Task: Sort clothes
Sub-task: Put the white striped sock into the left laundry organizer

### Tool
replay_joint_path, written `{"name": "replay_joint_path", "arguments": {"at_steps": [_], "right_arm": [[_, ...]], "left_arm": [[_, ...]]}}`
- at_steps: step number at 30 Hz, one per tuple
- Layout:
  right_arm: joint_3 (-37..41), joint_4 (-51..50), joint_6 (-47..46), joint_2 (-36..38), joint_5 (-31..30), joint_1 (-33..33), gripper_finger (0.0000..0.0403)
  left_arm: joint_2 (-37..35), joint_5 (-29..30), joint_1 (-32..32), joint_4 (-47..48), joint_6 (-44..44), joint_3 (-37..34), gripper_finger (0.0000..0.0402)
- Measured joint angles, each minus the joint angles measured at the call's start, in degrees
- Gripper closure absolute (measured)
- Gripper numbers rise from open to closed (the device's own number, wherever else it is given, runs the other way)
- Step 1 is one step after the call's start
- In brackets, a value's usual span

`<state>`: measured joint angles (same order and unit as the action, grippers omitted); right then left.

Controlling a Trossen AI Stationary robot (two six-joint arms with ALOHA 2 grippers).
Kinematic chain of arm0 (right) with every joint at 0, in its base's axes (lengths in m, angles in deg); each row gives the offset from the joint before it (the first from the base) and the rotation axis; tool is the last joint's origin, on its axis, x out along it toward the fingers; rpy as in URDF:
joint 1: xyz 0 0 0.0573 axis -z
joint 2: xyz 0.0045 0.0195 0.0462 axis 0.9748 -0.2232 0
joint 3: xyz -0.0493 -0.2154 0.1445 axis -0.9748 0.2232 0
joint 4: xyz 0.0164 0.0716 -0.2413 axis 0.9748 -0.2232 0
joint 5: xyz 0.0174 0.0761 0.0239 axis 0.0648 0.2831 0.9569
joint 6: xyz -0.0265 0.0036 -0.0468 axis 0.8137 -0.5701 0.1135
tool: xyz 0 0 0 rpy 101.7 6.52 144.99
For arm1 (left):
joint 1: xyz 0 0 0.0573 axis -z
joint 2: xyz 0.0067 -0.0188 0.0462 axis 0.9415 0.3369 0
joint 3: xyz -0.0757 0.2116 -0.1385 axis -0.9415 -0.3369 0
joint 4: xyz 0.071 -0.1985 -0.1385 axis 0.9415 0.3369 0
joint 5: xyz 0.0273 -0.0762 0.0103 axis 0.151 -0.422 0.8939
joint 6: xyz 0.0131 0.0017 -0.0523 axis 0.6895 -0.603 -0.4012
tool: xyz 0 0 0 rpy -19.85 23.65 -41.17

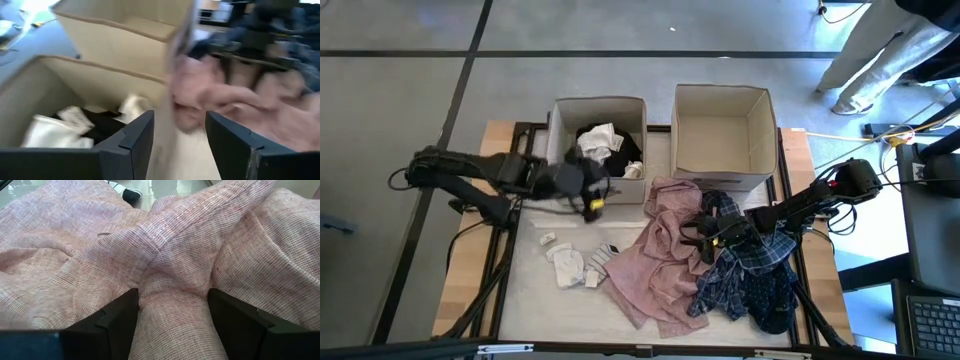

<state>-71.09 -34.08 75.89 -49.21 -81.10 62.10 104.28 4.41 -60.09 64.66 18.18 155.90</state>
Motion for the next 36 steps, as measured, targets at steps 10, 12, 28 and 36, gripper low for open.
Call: {"name": "replay_joint_path", "arguments": {"at_steps": [10, 12, 28, 36], "right_arm": [[0.0, -0.04, -0.01, 0.0, 0.0, 0.02, 0.016], [0.02, -0.02, -0.01, 0.0, 0.01, 0.0, 0.016], [0.02, -0.02, 0.0, 0.0, 0.02, 0.0, 0.016], [0.02, -0.02, 0.01, 0.0, 0.02, 0.0, 0.016]], "left_arm": [[2.98, 0.11, 12.1, 8.5, -12.91, 0.0, 0.0233], [4.24, 0.06, 13.73, 9.1, -14.96, 0.0, 0.0233], [16.95, -6.4, 22.14, 10.63, -27.96, 0.0, 0.0233], [22.18, -6.98, 26.31, 10.6, -35.98, 0.0, 0.0233]]}}
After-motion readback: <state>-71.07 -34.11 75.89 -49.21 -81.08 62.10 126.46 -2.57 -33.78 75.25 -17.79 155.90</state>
